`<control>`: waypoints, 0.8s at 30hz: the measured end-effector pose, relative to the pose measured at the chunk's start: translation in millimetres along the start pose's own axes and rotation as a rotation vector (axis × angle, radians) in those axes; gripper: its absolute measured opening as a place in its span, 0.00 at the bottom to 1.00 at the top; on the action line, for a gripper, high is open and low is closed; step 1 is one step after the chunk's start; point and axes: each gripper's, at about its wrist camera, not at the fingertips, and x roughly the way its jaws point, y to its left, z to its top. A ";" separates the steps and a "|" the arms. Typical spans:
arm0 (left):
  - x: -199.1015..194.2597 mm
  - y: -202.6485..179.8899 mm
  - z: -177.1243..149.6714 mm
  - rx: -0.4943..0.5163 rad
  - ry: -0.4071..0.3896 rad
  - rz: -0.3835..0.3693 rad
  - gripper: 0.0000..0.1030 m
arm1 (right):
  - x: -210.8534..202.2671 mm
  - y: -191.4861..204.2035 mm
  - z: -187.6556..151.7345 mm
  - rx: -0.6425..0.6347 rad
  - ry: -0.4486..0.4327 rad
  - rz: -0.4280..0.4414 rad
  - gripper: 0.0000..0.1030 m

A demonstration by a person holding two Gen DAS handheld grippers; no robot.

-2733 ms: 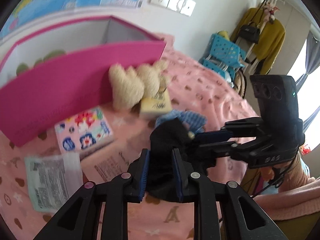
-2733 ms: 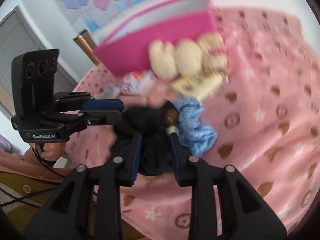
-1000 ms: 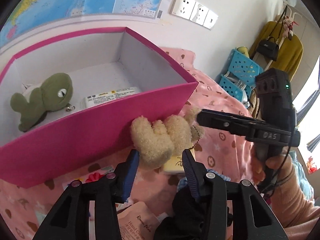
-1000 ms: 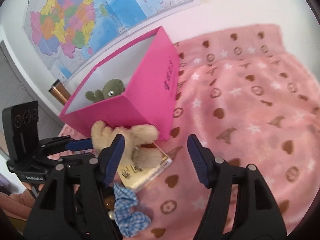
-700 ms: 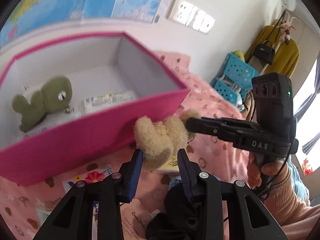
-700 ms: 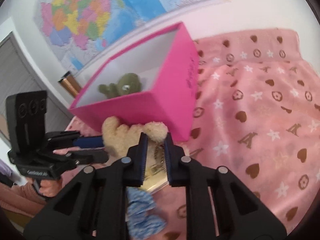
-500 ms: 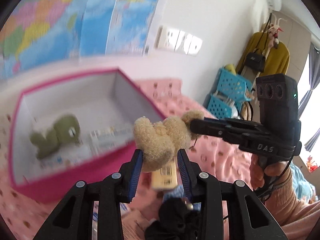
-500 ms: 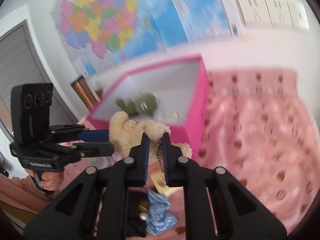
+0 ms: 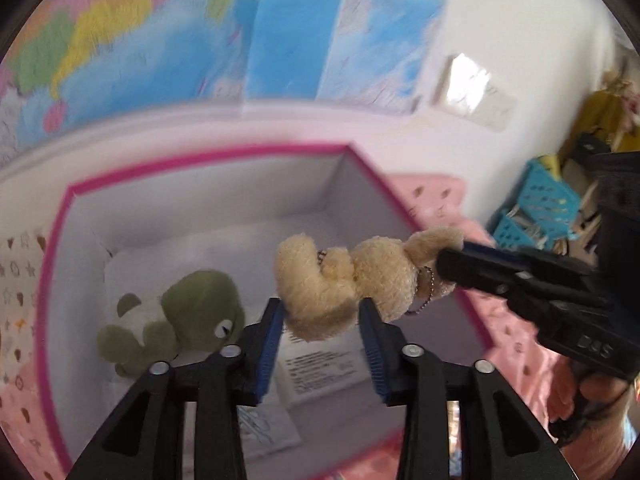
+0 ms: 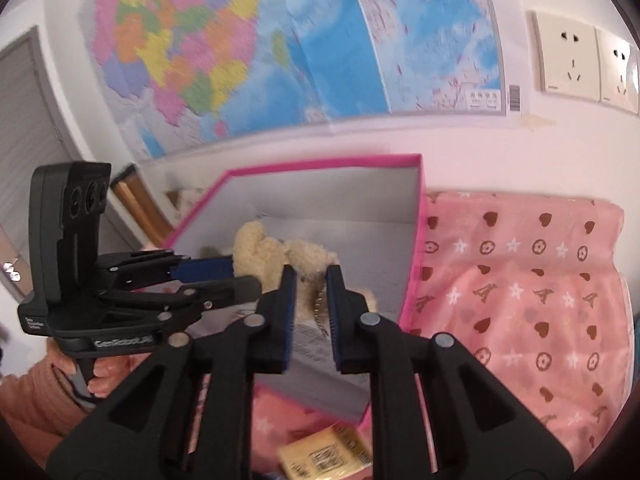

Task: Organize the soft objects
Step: 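Carry the teddy bear into the magenta box and open the left gripper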

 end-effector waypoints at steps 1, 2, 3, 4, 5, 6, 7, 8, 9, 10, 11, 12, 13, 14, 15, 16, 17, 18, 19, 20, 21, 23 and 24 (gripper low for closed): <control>9.4 2.0 2.0 -0.009 0.034 0.013 0.48 | 5.7 -0.7 2.0 -0.004 0.006 -0.040 0.19; 17.2 5.6 3.2 -0.023 0.057 0.044 0.48 | 7.7 -1.6 2.7 -0.003 0.006 -0.057 0.22; 22.5 8.9 2.9 -0.034 0.064 0.084 0.48 | 8.1 -3.1 2.2 0.002 0.003 -0.069 0.24; 24.1 11.3 1.9 -0.039 0.067 0.088 0.48 | 6.8 -3.8 1.1 0.006 0.002 -0.064 0.26; 22.8 13.7 -0.1 -0.050 0.066 0.078 0.48 | 3.6 -2.9 -1.2 0.007 -0.003 -0.055 0.26; 17.5 15.3 -3.6 -0.058 0.047 0.071 0.48 | -0.7 -0.3 -4.7 -0.003 -0.004 -0.049 0.26; 11.8 15.2 -6.6 -0.053 0.030 0.071 0.48 | -5.0 2.6 -8.2 -0.017 -0.003 -0.044 0.26; 5.1 15.1 -10.4 -0.050 0.015 0.072 0.49 | -10.8 5.9 -12.0 -0.028 -0.005 -0.037 0.28; -3.5 14.8 -14.6 -0.043 -0.006 0.061 0.49 | -18.1 9.6 -16.6 -0.034 -0.008 -0.022 0.30; -11.4 13.4 -18.4 -0.036 -0.021 0.052 0.50 | -24.6 12.8 -20.8 -0.041 -0.011 -0.008 0.36; -17.6 12.9 -21.2 -0.031 -0.036 0.049 0.52 | -32.0 15.7 -25.1 -0.049 -0.018 0.004 0.40; -27.3 11.9 -26.7 -0.021 -0.056 0.043 0.52 | -40.3 18.7 -30.2 -0.054 -0.026 0.013 0.42; -33.0 10.9 -30.3 -0.014 -0.065 0.030 0.52 | -46.8 20.9 -34.3 -0.059 -0.029 0.020 0.45; -37.7 10.5 -32.1 -0.011 -0.071 0.020 0.52 | -52.5 22.3 -38.2 -0.063 -0.033 0.028 0.46; -44.5 9.6 -34.3 -0.005 -0.081 0.012 0.53 | -58.9 23.4 -42.9 -0.061 -0.038 0.033 0.46; -50.2 7.0 -38.4 0.007 -0.089 -0.002 0.53 | -63.4 23.8 -46.6 -0.060 -0.038 0.037 0.46; -55.4 4.1 -41.7 0.020 -0.095 -0.020 0.53 | -68.6 24.9 -51.1 -0.059 -0.036 0.047 0.46; -60.4 -0.9 -44.7 0.038 -0.102 -0.035 0.54 | -74.0 26.0 -56.4 -0.060 -0.036 0.059 0.46; -66.1 -5.9 -50.3 0.059 -0.107 -0.047 0.56 | -78.0 26.5 -61.2 -0.057 -0.032 0.068 0.48; -70.4 -10.8 -54.8 0.078 -0.108 -0.060 0.59 | -82.7 26.4 -68.2 -0.047 -0.024 0.082 0.50; -76.9 -16.3 -62.2 0.100 -0.107 -0.081 0.59 | -86.2 26.0 -73.6 -0.042 -0.019 0.093 0.50; -83.6 -25.6 -73.5 0.133 -0.098 -0.109 0.60 | -91.8 25.2 -88.4 -0.031 -0.002 0.114 0.50; -86.0 -31.4 -83.2 0.154 -0.089 -0.127 0.60 | -93.4 25.0 -94.8 -0.028 0.007 0.121 0.50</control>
